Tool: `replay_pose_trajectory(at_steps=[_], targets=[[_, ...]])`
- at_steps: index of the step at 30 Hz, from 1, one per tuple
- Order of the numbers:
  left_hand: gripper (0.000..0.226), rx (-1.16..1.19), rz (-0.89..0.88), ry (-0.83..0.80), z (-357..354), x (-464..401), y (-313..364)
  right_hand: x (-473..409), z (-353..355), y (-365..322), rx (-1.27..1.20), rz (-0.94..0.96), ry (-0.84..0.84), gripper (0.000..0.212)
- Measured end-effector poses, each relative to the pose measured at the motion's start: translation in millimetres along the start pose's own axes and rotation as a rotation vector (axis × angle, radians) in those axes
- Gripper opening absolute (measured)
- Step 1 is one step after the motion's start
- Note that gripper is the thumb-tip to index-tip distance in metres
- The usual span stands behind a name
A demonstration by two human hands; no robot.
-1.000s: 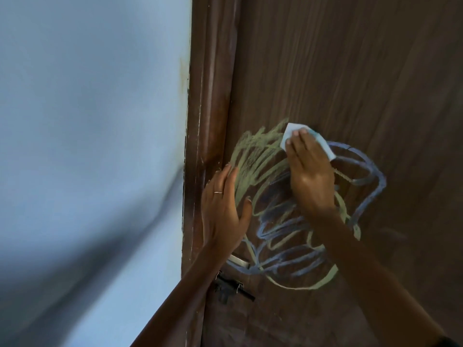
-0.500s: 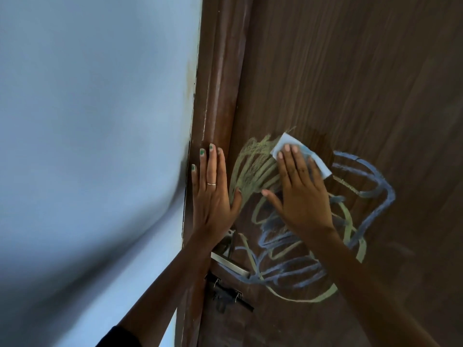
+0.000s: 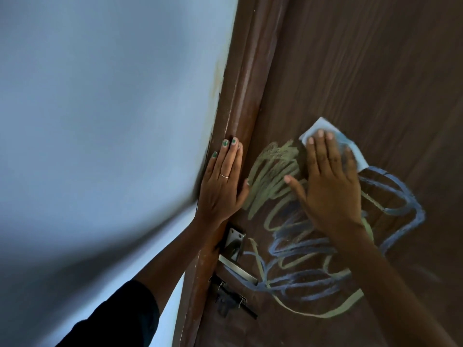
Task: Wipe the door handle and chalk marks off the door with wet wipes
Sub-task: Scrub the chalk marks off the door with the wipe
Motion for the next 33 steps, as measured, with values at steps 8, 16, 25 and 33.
replay_pose_trajectory(at_steps=[8, 16, 25, 33], targets=[[0.072, -0.01, -0.048, 0.023, -5.8, 3.9, -6.8, -4.8, -9.7, -24.4, 0.009, 0.116, -0.092, 0.089], [0.07, 0.002, -0.033, 0.017, -6.7, 4.6, -7.6, -18.9, -15.4, -44.1, -0.016, 0.097, -0.101, 0.092], [0.072, 0.008, -0.043, 0.038, -6.1, 4.8, -7.1, -24.3, -17.7, -52.1, -0.019, 0.057, -0.076, 0.091], [0.071, 0.005, -0.055, 0.055, -4.7, 4.7, -7.8, 4.5, -6.7, -32.2, 0.013, -0.03, -0.077, 0.088]])
Point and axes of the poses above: each hand's wrist, its own x-axis away from the middle knuckle, its own z-axis out of the back of the hand, y = z × x, the point moved 1 cm from there along -x, towards the middle knuckle, and after that the axes turned 8 degrees about y, right-handed, at the moved point
